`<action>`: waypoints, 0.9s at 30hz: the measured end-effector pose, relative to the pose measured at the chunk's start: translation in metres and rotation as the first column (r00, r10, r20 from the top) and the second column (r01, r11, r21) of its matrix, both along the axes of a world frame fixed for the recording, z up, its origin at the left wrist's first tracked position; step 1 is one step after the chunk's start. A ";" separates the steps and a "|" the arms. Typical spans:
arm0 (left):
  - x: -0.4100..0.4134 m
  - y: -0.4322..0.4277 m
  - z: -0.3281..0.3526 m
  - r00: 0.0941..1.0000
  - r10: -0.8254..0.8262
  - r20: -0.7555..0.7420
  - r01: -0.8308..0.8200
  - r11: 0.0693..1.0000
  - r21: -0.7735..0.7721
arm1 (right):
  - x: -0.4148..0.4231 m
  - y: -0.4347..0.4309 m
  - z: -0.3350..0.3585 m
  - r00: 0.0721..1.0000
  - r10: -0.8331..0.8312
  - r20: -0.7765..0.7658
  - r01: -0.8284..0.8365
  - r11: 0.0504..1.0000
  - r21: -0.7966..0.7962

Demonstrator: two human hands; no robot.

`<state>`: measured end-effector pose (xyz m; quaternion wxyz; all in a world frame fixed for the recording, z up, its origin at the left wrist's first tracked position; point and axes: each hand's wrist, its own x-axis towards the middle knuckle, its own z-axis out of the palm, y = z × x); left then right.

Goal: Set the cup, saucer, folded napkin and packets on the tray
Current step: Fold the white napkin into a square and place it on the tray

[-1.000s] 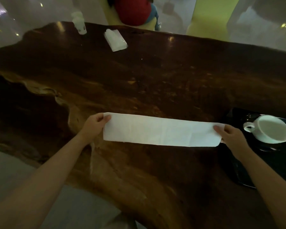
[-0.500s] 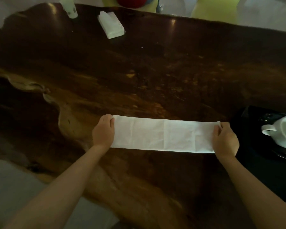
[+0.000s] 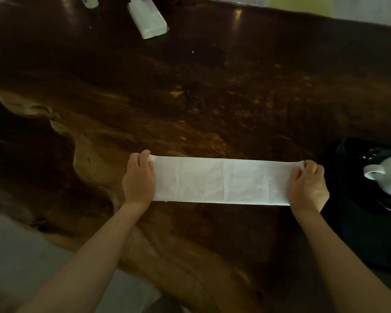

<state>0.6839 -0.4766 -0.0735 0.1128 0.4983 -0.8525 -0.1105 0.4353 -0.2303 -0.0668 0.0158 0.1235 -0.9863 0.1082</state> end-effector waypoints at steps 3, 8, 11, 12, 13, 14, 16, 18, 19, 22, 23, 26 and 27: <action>0.000 0.001 0.006 0.999 0.006 0.041 -0.003 0.998 -0.066 | 0.000 -0.001 0.003 0.998 0.036 -0.054 -0.033 0.998 0.058; -0.027 0.039 0.012 0.956 -0.282 0.082 0.280 0.959 0.036 | 0.026 -0.021 0.001 0.900 0.435 -0.013 -0.435 0.900 -0.014; -0.040 0.059 -0.006 0.886 -0.409 0.219 0.391 0.912 0.120 | 0.045 -0.028 -0.009 0.768 0.632 0.105 -0.639 0.766 0.065; -0.040 0.061 -0.011 0.871 -0.414 0.264 0.396 0.910 0.120 | 0.046 -0.027 -0.011 0.760 0.636 0.131 -0.648 0.756 0.090; -0.039 0.060 -0.015 0.864 -0.412 0.289 0.397 0.911 0.111 | 0.046 -0.026 -0.012 0.765 0.627 0.144 -0.642 0.760 0.104; -0.036 0.058 -0.018 0.861 -0.411 0.298 0.399 0.911 0.103 | 0.045 -0.024 -0.013 0.774 0.615 0.149 -0.631 0.767 0.113; -0.027 0.051 -0.019 0.863 -0.412 0.291 0.401 0.911 0.101 | 0.042 -0.019 -0.014 0.792 0.589 0.161 -0.609 0.781 0.137; -0.013 0.042 -0.017 0.878 -0.394 0.271 0.383 0.919 0.095 | 0.037 -0.012 -0.014 0.809 0.559 0.180 -0.584 0.798 0.148; -0.006 0.036 -0.016 0.884 -0.389 0.259 0.377 0.921 0.097 | 0.035 -0.007 -0.014 0.811 0.551 0.196 -0.580 0.801 0.149; 0.011 0.027 -0.013 0.864 -0.446 0.233 0.427 0.895 0.130 | 0.030 0.010 -0.014 0.765 0.600 0.234 -0.637 0.760 0.129; 0.015 0.025 -0.014 0.850 -0.475 0.228 0.454 0.880 0.139 | 0.029 0.015 -0.014 0.738 0.631 0.241 -0.668 0.734 0.123; 0.025 0.026 -0.014 0.822 -0.525 0.221 0.506 0.851 0.140 | 0.029 0.029 -0.013 0.647 0.707 0.286 -0.756 0.643 0.120; 0.029 0.027 -0.014 0.818 -0.531 0.222 0.512 0.847 0.139 | 0.030 0.033 -0.012 0.620 0.724 0.303 -0.778 0.617 0.119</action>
